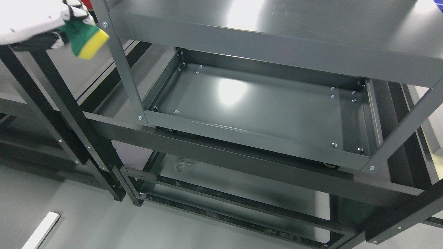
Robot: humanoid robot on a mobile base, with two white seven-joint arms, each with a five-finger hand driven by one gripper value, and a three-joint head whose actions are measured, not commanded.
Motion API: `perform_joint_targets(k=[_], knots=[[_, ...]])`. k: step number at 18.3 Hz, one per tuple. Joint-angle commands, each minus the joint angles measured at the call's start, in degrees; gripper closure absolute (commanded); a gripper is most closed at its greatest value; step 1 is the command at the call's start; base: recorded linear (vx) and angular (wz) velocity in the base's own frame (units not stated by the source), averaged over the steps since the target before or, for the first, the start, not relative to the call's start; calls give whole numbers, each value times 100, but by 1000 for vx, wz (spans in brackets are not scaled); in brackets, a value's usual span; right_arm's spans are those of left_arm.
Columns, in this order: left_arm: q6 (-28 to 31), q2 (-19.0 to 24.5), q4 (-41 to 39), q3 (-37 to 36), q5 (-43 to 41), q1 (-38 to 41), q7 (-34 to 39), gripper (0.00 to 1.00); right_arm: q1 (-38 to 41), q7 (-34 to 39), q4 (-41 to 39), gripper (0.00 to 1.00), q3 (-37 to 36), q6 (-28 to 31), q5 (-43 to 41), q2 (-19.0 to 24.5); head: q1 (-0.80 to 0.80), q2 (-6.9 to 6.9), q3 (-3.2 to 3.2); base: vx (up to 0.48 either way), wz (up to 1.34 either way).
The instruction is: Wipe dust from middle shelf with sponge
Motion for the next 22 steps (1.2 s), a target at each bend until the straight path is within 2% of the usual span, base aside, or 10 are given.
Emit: perform_joint_targets(k=[1, 5, 8, 10, 13, 16, 21, 22], knots=[[3, -559, -9, 70, 91, -820, -3, 98, 0, 2, -100, 0, 0, 418, 0, -100, 0, 0, 0, 0, 0], [3, -1895, 69, -626, -154, -1446, 5, 98, 0, 2, -100, 0, 0, 418, 0, -100, 0, 0, 0, 0, 0], [3, -3151, 324, -951, -655, -1824, 5, 98, 0, 2, -100, 0, 0, 418, 0, -100, 0, 0, 0, 0, 0], [3, -4091, 674, -1171, -1138, -2096, 5, 98, 0, 2, -100, 0, 0, 418, 0, -100, 0, 0, 0, 0, 0], [3, -5216, 1324, -1373, -1753, -2483, 14, 98, 0, 2, -100, 0, 0, 418, 0, -100, 0, 0, 0, 0, 0], [3, -5218, 1695, -1583, -2141, -2896, 58, 97, 0, 2, -100, 0, 0, 418, 0, -100, 0, 0, 0, 0, 0], [3, -5218, 1854, -3006, -2063, -3222, 882, 97, 0, 2, -100, 0, 0, 418, 0, -100, 0, 0, 0, 0, 0], [225, -5218, 1854, -3479, -1941, -3283, 1198, 97, 0, 2, -100, 0, 0, 418, 0, -100, 0, 0, 0, 0, 0]])
